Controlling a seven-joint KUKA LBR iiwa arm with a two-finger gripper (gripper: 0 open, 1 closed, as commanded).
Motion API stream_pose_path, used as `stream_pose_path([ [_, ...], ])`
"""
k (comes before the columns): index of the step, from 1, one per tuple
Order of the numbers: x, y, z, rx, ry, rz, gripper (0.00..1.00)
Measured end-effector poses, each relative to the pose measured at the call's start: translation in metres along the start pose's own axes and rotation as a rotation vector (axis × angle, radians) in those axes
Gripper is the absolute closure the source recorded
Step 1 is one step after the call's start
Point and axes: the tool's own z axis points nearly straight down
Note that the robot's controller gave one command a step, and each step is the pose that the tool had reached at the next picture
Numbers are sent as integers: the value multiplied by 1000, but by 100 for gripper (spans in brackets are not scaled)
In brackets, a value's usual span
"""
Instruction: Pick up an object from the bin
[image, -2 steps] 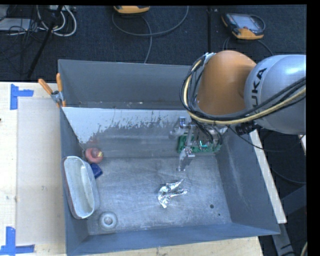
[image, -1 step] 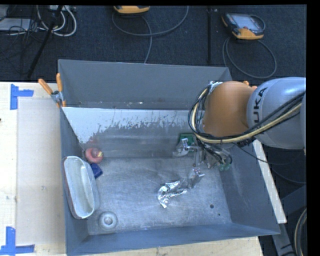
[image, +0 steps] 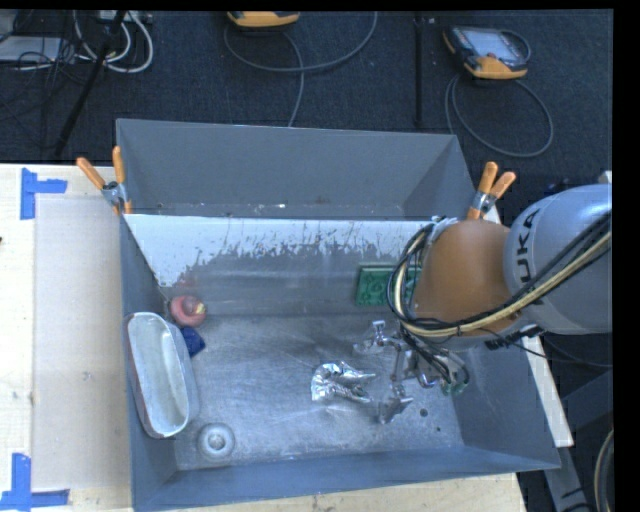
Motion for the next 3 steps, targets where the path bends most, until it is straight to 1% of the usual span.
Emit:
stream_pose_path([
  [1, -2, 0, -1, 1, -2, -2, 100],
  [2, 10, 42, -93, 1, -4, -173, 100],
  [3, 5, 52, -141, 2, -3, -456, 100],
])
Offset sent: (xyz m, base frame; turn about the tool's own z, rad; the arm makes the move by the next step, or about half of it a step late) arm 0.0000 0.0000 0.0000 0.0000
